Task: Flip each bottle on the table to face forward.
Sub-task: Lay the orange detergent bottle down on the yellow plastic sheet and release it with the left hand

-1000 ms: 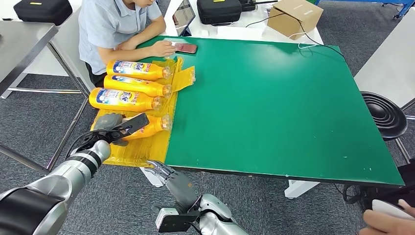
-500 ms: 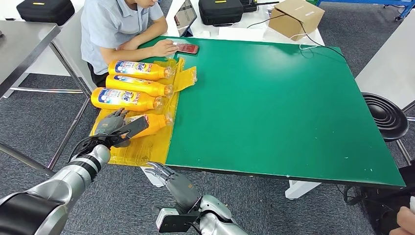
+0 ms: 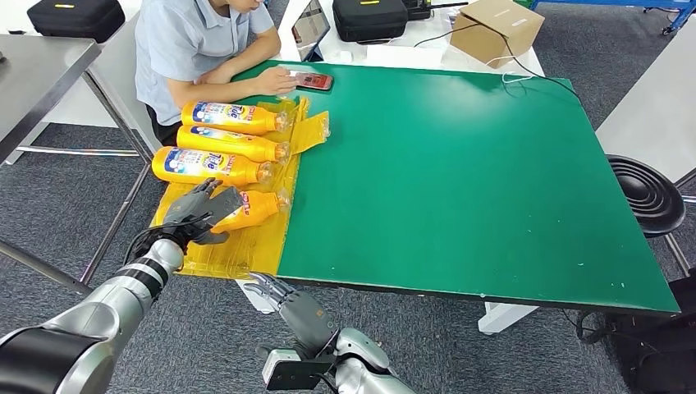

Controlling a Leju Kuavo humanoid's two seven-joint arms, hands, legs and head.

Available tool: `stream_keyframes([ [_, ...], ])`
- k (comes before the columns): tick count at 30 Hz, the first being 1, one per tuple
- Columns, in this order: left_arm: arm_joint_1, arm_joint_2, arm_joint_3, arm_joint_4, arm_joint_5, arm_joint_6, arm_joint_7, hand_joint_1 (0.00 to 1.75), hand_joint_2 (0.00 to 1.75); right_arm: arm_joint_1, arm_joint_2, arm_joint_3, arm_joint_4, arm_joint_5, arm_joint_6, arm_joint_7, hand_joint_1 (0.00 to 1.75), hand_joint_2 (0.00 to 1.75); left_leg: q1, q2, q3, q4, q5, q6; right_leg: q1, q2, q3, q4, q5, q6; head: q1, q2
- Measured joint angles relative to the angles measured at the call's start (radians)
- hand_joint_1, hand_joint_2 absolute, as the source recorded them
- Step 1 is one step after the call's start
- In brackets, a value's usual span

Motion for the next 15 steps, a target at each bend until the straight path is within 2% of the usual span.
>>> stream_keyframes([
  [8, 0.045, -0.009, 0.044, -0.089, 0.091, -0.024, -0.119, 0.00, 1.75, 0.009, -0.004, -0.002, 0.003, 0.002, -0.029, 0.000, 0.00, 0.00, 0.000, 0.001, -0.001, 0.000, 0.000, 0.000, 0.000, 0.000, -0.001, 0.000, 0.000, 0.000, 0.000, 0.000],
  [12, 0.100, -0.011, 0.047, -0.217, 0.166, -0.066, -0.142, 0.00, 1.75, 0.024, -0.010, -0.012, -0.001, -0.005, -0.043, 0.000, 0.00, 0.00, 0.000, 0.001, -0.001, 0.000, 0.000, 0.000, 0.000, 0.000, -0.001, 0.000, 0.000, 0.000, 0.000, 0.000],
  [15, 0.159, -0.009, 0.047, -0.341, 0.218, -0.058, -0.148, 0.00, 1.75, 0.047, -0.021, -0.033, -0.035, -0.052, -0.080, 0.000, 0.00, 0.00, 0.000, 0.001, -0.001, 0.000, -0.001, 0.000, 0.000, 0.000, -0.002, 0.000, 0.000, 0.000, 0.000, 0.000],
])
